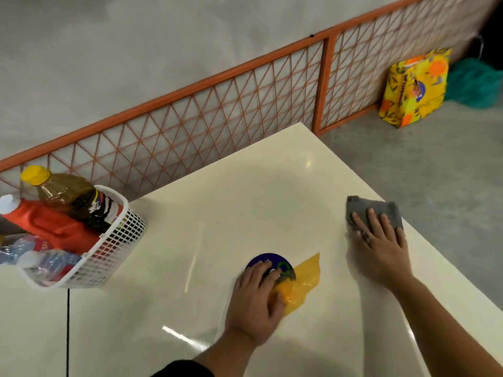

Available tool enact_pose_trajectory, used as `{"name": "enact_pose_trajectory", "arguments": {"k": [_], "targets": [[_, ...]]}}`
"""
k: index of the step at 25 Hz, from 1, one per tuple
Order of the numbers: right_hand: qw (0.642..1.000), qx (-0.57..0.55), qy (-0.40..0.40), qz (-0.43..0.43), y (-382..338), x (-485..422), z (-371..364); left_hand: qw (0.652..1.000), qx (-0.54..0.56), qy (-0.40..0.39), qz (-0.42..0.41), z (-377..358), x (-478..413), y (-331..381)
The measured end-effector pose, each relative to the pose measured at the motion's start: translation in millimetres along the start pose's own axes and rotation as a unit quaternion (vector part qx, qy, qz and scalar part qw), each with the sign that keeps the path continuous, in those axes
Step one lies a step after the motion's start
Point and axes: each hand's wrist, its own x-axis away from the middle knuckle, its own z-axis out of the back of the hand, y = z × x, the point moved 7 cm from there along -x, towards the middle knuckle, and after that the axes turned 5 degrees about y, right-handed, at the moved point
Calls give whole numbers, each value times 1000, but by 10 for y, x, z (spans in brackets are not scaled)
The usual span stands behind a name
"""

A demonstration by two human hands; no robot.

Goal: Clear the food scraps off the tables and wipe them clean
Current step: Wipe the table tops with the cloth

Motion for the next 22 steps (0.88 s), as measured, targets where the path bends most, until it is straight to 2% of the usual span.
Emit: {"name": "enact_pose_trajectory", "arguments": {"k": [6,9,12,15,18,20,21,22], "targets": [[999,-4,-33,27,216,1937,-175,992,-116,-45,-8,-13,50,157],[998,-10,-48,49,317,2453,-289,981,-171,-94,4,8,69,260],[993,-7,-101,53,329,2866,-336,970,-211,-123,-1,153,287,324],[987,-25,-94,127,250,3235,-409,966,-203,-159,23,260,752,305],[974,-96,-79,190,109,3696,-609,946,-258,-193,42,344,1148,220],[944,-203,-177,189,-61,4060,-656,922,-315,-221,51,451,1283,186],[929,-256,-202,176,-123,4115,-632,915,-325,-230,60,531,1345,195],[922,-286,-227,131,-177,4112,-502,911,-328,-241,67,629,1433,222]]}}
